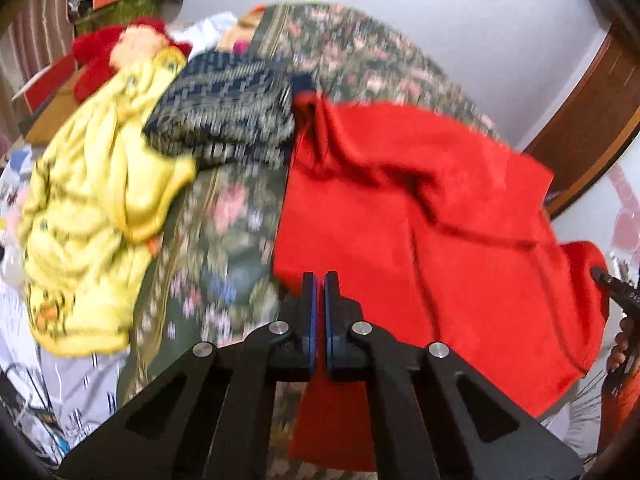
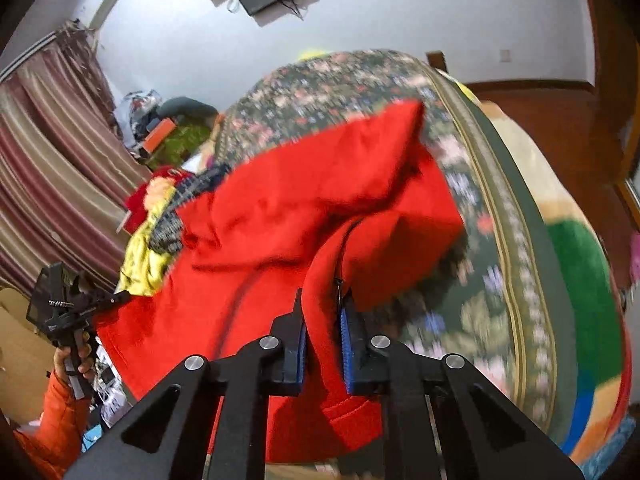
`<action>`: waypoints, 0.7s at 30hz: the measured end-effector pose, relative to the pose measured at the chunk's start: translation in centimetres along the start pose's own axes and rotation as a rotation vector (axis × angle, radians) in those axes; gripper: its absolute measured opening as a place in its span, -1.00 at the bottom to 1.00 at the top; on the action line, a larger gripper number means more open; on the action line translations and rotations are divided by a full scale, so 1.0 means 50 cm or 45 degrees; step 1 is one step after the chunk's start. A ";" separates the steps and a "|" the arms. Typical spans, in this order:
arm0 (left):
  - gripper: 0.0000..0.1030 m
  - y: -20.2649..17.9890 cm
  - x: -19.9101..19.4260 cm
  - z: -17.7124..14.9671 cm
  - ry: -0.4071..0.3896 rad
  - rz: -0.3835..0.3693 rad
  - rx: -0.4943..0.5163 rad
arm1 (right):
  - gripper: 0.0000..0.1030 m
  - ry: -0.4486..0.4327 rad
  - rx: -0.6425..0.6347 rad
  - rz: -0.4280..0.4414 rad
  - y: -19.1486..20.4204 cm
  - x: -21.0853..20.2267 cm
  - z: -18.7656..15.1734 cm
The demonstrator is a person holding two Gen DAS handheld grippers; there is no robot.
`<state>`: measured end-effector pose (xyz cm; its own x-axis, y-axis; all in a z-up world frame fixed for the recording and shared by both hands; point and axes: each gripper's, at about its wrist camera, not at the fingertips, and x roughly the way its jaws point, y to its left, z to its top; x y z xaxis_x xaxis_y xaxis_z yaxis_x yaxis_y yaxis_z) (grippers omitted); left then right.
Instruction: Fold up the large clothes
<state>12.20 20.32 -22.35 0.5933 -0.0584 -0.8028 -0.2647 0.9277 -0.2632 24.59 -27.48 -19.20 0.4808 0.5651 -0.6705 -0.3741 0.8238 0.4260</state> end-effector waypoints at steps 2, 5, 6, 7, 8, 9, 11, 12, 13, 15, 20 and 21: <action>-1.00 -0.010 -0.009 0.045 -0.054 -0.002 0.003 | -0.80 -0.032 -0.018 0.020 0.011 0.003 0.043; -1.00 -0.011 -0.028 0.119 -0.142 -0.020 -0.018 | -0.80 -0.074 -0.051 0.037 0.028 0.016 0.107; -1.00 -0.008 -0.031 0.149 -0.166 -0.051 -0.038 | -0.80 -0.083 -0.062 0.037 0.032 0.022 0.125; -1.00 -0.009 -0.030 0.176 -0.184 -0.063 -0.047 | -0.80 -0.093 -0.078 0.032 0.037 0.031 0.145; -1.00 -0.008 -0.027 0.196 -0.193 -0.046 -0.045 | -0.80 -0.102 -0.085 0.029 0.040 0.043 0.168; -1.00 -0.008 -0.020 0.213 -0.192 -0.030 -0.037 | -0.80 -0.104 -0.086 0.029 0.042 0.055 0.183; -1.00 0.000 0.004 0.235 -0.136 -0.041 -0.036 | -0.80 -0.107 -0.072 0.035 0.039 0.081 0.212; -0.99 0.004 0.016 0.233 -0.106 -0.050 -0.047 | -0.80 -0.105 -0.062 0.043 0.036 0.088 0.218; -0.93 0.012 0.031 0.226 -0.058 -0.069 -0.061 | -0.80 -0.103 -0.048 0.053 0.031 0.095 0.221; -0.68 0.027 0.058 0.195 0.034 -0.077 -0.090 | -0.80 -0.098 -0.016 0.073 0.019 0.103 0.213; 0.09 0.070 0.104 0.087 0.219 -0.099 -0.163 | -0.80 -0.076 -0.019 0.048 0.007 0.102 0.175; 0.09 0.073 0.110 0.070 0.254 -0.118 -0.173 | -0.80 -0.072 -0.024 0.042 0.007 0.100 0.170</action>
<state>17.17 24.70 -25.85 0.4616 -0.2247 -0.8582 -0.3242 0.8577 -0.3990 33.61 -23.99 -17.27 0.5119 0.5942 -0.6205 -0.4052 0.8038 0.4355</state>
